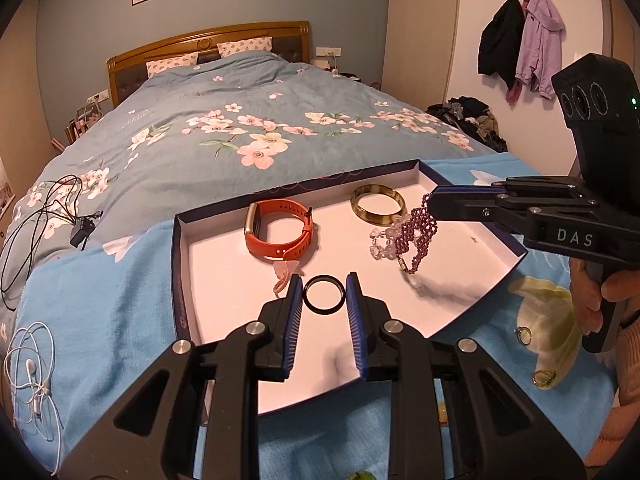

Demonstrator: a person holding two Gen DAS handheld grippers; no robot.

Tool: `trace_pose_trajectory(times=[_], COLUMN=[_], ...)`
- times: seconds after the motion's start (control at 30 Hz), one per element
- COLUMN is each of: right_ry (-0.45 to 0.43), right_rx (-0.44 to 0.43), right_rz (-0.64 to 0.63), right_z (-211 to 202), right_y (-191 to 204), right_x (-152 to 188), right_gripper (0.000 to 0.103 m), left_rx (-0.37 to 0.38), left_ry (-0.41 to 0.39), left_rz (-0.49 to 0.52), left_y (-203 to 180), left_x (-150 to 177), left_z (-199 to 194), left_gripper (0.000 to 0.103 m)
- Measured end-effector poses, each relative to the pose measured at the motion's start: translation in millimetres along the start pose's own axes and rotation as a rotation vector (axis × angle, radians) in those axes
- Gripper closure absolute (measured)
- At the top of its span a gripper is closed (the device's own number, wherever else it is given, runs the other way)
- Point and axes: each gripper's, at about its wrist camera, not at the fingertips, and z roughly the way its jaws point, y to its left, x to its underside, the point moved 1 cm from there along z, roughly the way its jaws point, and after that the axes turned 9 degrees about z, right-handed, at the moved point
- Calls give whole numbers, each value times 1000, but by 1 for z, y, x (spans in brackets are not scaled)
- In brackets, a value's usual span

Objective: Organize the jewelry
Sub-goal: 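Carry the purple bracelet with the right gripper into the box while the left gripper carries the hair tie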

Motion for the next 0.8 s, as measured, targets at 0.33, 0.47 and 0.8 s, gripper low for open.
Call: trace_pose_trajectory(times=[0.33, 0.47, 0.8], right_ry=[4, 17, 32], right_rx=[-23, 2, 46], right_rz=[12, 21, 40], right_z=[5, 8, 10], right_y=[-2, -7, -20], right_x=[-2, -1, 2], right_gripper=[98, 98, 98], left_rx=[-10, -7, -3], left_ry=[28, 43, 57], left_rz=[-13, -22, -27], left_y=[5, 7, 8], left_x=[-2, -2, 0], left_z=[17, 24, 31], left_gripper=[81, 81, 81])
